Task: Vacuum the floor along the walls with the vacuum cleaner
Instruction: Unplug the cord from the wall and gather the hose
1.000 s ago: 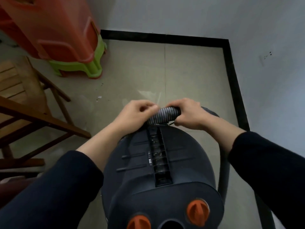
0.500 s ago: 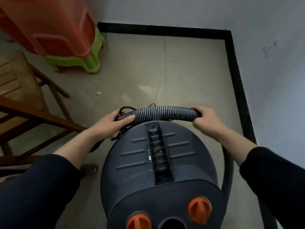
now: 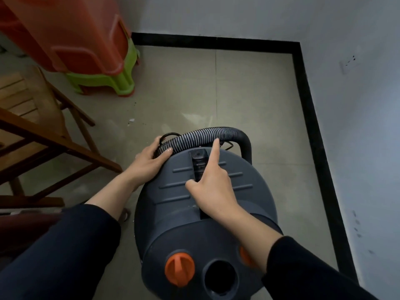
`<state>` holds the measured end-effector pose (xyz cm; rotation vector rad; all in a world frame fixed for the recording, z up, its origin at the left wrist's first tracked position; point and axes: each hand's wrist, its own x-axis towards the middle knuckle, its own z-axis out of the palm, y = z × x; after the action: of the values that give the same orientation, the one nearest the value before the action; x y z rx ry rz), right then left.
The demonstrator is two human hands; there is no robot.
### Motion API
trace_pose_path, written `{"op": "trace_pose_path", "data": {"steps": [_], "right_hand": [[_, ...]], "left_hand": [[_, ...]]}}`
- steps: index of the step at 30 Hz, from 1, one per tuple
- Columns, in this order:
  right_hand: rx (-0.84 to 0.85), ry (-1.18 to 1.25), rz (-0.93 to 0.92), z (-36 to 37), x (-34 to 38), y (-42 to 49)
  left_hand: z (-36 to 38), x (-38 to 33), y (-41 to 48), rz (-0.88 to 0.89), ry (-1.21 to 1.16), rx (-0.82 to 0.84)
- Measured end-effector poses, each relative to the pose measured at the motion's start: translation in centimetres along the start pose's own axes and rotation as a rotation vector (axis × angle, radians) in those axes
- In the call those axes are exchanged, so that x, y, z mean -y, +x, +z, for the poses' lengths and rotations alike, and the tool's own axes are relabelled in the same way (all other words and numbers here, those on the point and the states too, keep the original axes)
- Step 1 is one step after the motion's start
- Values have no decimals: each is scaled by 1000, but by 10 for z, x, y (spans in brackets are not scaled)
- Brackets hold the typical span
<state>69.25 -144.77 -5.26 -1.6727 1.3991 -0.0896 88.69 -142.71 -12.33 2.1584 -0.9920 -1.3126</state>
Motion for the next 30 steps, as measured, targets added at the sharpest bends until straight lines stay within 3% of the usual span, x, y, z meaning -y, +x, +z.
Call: {"op": "trace_pose_path", "data": {"steps": [9,19,30], "right_hand": [[-50,55,-79,-13,-46,-34],[-218,-198,-151,-37,-120,-117],[-504,-250,177,-23,-200,-259]], "left_hand": [[44,-14,-41,124,287,-23],[129,-11,-107,134,369,35],[231,-14,-199,248,534,246]]}}
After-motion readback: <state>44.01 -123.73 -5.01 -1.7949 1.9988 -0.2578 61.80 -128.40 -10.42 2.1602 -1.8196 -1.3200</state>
